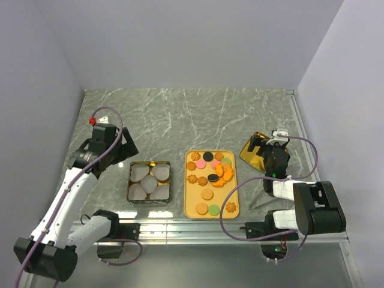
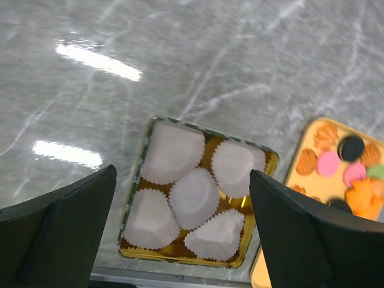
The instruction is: Pack the cookies
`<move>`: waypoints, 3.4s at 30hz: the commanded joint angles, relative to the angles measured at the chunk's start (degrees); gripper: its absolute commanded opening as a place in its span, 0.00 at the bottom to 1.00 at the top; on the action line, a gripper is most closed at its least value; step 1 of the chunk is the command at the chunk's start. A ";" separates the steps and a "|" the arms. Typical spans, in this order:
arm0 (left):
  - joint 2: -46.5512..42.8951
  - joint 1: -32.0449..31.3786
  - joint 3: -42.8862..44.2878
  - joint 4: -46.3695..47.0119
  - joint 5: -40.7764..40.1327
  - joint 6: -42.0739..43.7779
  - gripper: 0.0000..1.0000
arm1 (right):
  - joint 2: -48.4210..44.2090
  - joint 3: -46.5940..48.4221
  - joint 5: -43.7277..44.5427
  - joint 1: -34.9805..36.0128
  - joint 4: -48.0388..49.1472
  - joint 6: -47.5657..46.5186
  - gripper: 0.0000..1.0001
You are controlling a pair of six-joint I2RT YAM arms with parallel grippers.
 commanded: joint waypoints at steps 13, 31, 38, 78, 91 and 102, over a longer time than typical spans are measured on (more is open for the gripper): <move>-9.44 -0.15 7.82 -9.38 -0.79 -1.67 1.00 | -0.49 1.10 0.45 -0.04 3.03 -0.10 1.00; -17.72 -0.15 2.37 -11.93 0.19 -0.79 0.99 | -15.86 34.13 11.35 1.10 -61.28 12.45 1.00; -17.55 -1.64 3.24 -8.94 0.80 -0.62 0.99 | -23.34 46.80 3.00 -2.59 -96.59 33.99 1.00; -17.56 -8.94 -2.03 -5.95 6.25 1.32 0.99 | -8.06 24.84 -5.35 -2.68 -123.09 48.86 1.00; -15.70 -8.94 -2.21 -5.95 7.30 1.58 0.99 | -4.36 21.59 -3.67 -7.85 -113.87 50.79 0.96; -15.09 -8.94 -2.47 -5.95 8.09 1.84 0.99 | -6.47 17.10 -4.64 -17.79 -107.36 47.54 0.75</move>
